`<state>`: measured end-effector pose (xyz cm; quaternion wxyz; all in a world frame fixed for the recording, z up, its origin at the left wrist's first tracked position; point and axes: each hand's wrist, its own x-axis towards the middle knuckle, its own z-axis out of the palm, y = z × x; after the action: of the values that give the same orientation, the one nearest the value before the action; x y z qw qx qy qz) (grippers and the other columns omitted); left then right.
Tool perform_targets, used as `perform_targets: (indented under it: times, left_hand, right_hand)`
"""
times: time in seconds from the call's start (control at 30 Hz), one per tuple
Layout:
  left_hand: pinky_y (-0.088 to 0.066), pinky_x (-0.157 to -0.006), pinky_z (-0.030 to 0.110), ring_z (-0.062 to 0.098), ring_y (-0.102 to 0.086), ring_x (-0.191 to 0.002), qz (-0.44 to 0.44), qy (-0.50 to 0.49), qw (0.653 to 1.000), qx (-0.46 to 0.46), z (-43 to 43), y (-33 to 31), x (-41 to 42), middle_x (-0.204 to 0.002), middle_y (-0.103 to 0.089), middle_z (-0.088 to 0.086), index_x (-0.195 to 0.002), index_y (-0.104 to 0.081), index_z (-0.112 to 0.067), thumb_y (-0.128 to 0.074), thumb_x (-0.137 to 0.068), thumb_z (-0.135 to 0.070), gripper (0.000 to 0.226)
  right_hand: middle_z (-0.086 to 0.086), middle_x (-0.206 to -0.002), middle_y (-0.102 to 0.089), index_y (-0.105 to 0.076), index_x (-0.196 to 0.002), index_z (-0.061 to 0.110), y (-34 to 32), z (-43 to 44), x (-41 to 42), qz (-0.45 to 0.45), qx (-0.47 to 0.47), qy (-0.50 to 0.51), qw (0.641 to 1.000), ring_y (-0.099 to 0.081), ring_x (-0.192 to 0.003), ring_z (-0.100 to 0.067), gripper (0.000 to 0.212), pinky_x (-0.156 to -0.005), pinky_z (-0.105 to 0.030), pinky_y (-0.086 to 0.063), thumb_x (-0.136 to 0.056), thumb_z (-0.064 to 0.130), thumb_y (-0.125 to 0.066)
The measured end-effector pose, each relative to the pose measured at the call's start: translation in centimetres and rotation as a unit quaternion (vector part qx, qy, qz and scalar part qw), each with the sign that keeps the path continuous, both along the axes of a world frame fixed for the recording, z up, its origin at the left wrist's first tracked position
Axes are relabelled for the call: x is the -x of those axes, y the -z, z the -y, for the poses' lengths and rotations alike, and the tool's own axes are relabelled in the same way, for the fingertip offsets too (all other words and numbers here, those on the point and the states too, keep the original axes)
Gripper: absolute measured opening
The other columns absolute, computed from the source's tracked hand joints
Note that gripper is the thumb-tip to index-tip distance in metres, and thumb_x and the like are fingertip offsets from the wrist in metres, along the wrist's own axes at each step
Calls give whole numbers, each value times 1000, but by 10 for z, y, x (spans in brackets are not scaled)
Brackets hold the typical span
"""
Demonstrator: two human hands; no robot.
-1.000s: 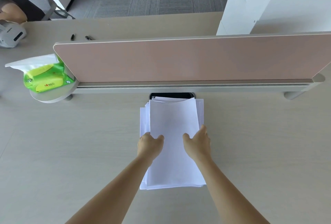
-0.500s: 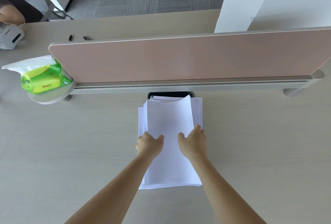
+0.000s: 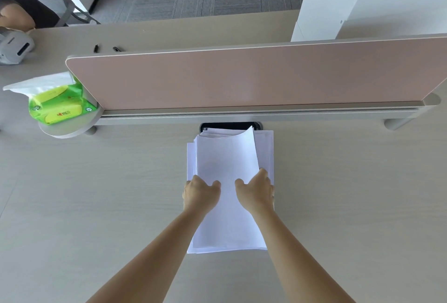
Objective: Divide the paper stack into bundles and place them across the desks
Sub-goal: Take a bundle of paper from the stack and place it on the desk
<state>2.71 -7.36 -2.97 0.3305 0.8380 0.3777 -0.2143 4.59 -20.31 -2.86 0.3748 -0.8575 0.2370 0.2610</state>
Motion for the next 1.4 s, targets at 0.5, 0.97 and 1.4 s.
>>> perform_targets:
  times: [0.5,0.97,1.4]
  left_hand:
    - [-25,-52,26,18,-32,-56,49,-112,987,104,-5,7,-10,-67,-37,0,-69,-37,-19,-62,-86,-24,31]
    - [-41,-56,29,21,-49,-58,142,-5,965,222,-28,-13,6,-68,-56,3,-86,-64,0,-61,-97,-26,28]
    - [-56,-92,52,41,-68,-107,194,-53,859,471,-93,-55,63,-117,-70,24,-116,-66,5,-57,-100,-13,26]
  right_hand:
    - [-14,-141,-39,-34,-142,3,9,14,-7,25,-35,29,999,-53,-114,-33,64,-90,-44,-50,-90,32,-57]
    - [-2,-101,-53,-51,-106,13,31,51,-10,40,-141,131,981,-56,-87,-22,57,-64,-30,-42,-76,58,-68]
    - [9,-123,-56,-54,-130,27,-21,12,33,68,-188,18,980,-56,-108,-12,75,-87,-31,-43,-74,76,-61]
